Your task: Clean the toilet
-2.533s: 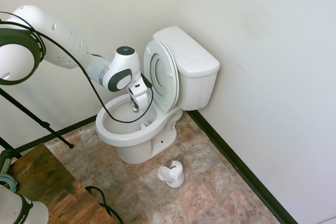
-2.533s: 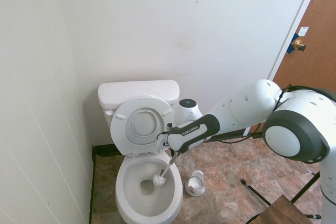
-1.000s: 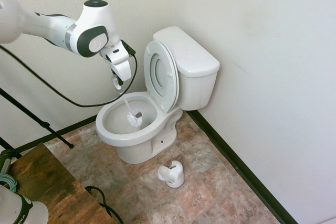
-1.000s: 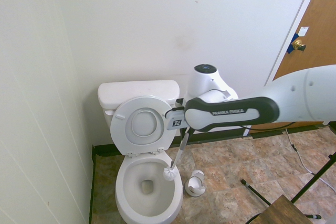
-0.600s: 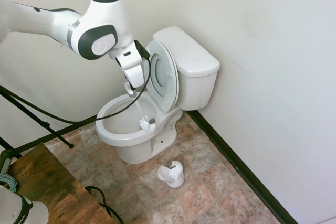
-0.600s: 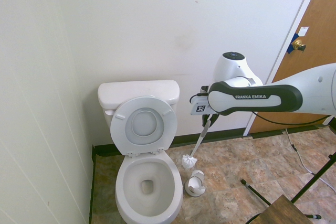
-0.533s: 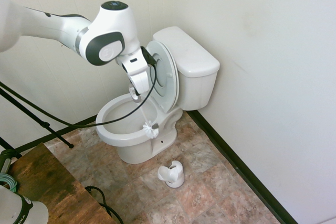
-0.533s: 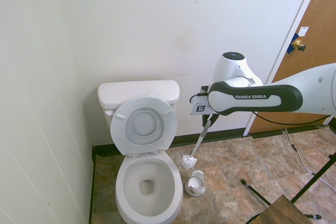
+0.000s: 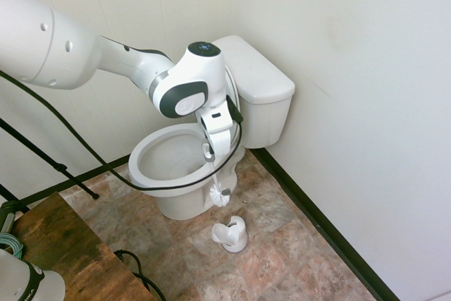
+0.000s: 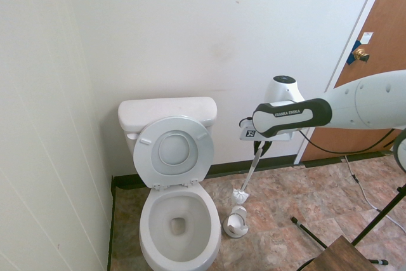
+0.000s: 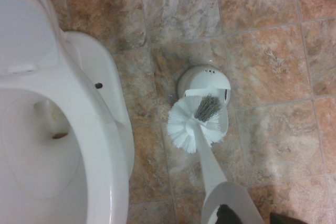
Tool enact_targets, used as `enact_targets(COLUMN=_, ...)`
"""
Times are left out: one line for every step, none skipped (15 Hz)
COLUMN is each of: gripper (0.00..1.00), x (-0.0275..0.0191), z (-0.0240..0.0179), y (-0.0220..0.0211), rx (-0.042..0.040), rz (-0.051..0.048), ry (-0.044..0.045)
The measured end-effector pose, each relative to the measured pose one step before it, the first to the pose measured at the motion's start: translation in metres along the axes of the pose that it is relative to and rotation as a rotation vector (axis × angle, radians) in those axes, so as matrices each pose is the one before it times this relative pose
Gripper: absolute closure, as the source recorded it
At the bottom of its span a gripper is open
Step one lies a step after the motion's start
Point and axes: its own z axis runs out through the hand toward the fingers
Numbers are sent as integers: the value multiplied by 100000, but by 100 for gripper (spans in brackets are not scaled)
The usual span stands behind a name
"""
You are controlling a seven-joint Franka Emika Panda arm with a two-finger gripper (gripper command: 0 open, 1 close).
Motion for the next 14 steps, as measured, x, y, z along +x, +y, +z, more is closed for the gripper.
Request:
enact_targets(gripper=100, x=705, z=1149, y=-197, rx=-521, rz=708, ry=-923)
enact_targets(gripper=100, x=787, z=1209, y=-177, rx=-633, rz=708, ry=-933)
enact_targets(gripper=100, x=847, z=1201, y=-206, rx=-652, rz=776, ry=-716)
enact_targets(gripper=100, x=878, z=1305, y=-211, rx=-867, rz=1002, ry=-754)
enact_targets(gripper=100, x=783, z=1298, y=-213, rx=-934, rz=1030, ry=-644)
enact_targets(gripper=100, x=746, z=1297, y=-164, rx=-955, rz=889, ry=-662)
enact_targets(gripper=100, x=703, z=1346, y=-152, rx=-968, rz=257, ry=-867)
enact_targets(gripper=100, x=531, z=1218, y=-147, rx=-789, rz=234, ry=-1065)
enact_targets(gripper=100, x=461, z=1360, y=-165, rx=-933, rz=129, ry=-1092)
enact_targets(gripper=100, x=409, z=1241, y=-171, rx=-839, rz=-28, ry=-883)
enact_targets(gripper=100, x=415, z=1042, y=-157, rx=-495, rz=70, ry=-756)
enact_targets(gripper=100, x=420, z=735, y=-104, rx=-214, rz=259, ry=-598)
enact_targets(gripper=100, x=335, z=618, y=-31, rx=-339, rz=123, ry=-429)
enact_targets(gripper=100, x=271, z=495, y=-72, rx=-191, rz=-8, ry=-331)
